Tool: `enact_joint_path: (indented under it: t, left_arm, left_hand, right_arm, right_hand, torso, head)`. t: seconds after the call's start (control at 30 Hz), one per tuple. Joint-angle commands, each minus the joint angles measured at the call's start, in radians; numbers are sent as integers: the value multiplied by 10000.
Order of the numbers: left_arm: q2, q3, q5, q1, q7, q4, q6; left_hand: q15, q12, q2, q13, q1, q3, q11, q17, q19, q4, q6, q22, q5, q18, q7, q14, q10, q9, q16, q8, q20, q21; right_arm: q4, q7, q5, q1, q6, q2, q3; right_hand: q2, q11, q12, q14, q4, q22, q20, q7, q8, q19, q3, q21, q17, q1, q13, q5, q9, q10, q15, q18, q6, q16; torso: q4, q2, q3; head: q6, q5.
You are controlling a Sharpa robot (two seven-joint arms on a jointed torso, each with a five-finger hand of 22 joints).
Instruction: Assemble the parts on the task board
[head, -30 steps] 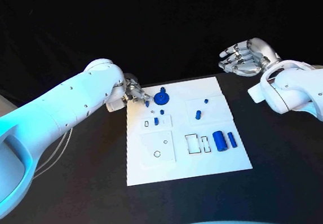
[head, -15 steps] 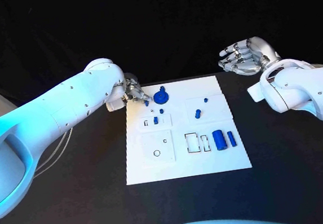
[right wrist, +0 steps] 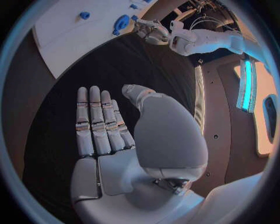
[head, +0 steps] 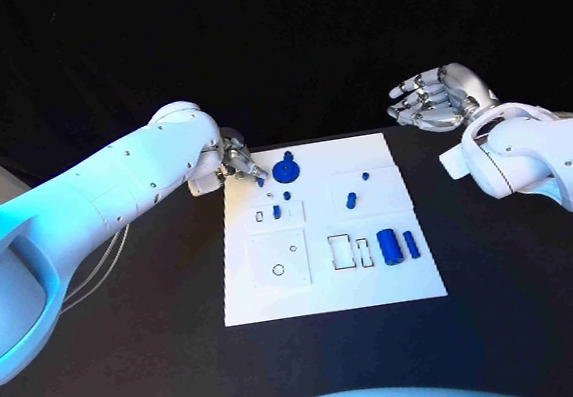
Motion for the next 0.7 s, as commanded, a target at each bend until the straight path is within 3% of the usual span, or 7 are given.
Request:
enact_joint_path:
  t: [0.03,0.7]
  left_arm:
    - [39,0,24,0,120,-4,128]
    - [58,-13,14,-9,123,-78,240]
  left_hand:
    - [-58,-56,-28,0,104,67,-53,1378,-59,10,33,1214,0,-5,-66,422,-18,14,-60,34,-39,-43]
    - [-77,15,-56,193,145,103,-75,1571,20,14,108,1273,1,-35,-91,524,139,31,-7,66,-51,80]
  right_arm:
    - [16,93,-19,-3,124,7,2]
    - [50,107,-17,-3,125,1,3]
  right_hand:
    - [12,22,-1,49,-65,-10,22,25,-61,-19,-17,-4,-10,-120,-10,59,-15,57,-10,111,78,-63]
    - [12,22,-1,49,-65,-10,22,25,-61,-19,-17,-4,-10,-120,-10,59,-15,57,-10,111,78,-63]
  torso:
    - [0,3,-1]
    - [-1,-1,-8]
  head:
    - [-6,-11]
    - [-51,-24]
